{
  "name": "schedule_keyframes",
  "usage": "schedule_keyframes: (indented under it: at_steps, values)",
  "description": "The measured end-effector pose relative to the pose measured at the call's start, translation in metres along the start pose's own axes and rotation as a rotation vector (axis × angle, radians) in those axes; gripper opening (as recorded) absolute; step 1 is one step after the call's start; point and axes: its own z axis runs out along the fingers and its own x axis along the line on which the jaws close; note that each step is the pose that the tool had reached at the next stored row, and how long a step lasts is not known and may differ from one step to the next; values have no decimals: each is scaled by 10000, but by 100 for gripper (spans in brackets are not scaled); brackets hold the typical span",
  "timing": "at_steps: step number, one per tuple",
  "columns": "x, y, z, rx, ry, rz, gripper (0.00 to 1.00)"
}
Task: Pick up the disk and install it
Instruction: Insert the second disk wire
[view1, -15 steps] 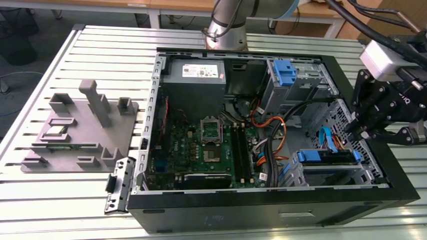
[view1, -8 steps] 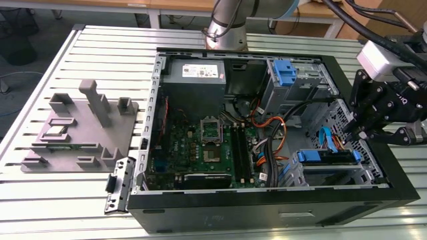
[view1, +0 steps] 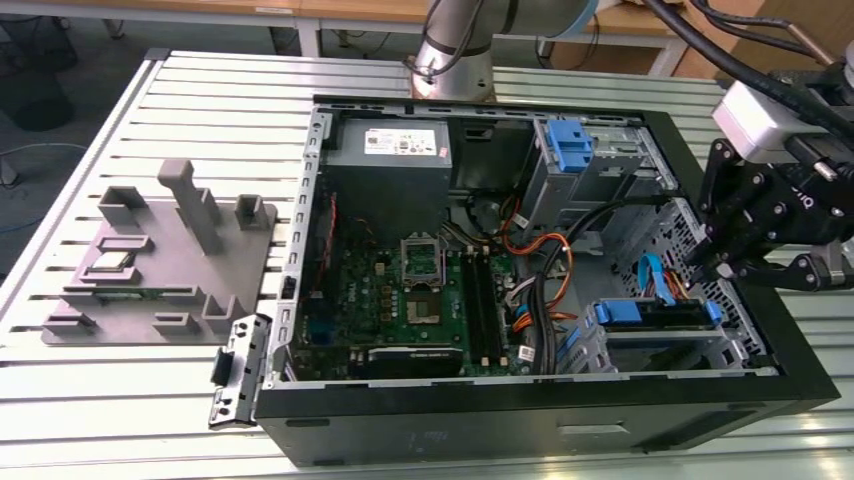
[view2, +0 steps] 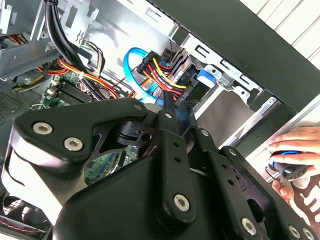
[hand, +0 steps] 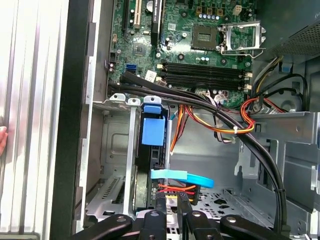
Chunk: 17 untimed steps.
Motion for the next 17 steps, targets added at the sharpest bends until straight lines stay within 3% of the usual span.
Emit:
schedule_keyframes:
  at_steps: [10, 17]
  values:
    - [-1, 26, 4, 35, -17, 649, 24]
    - [-2, 27, 1, 37, -19, 692, 24]
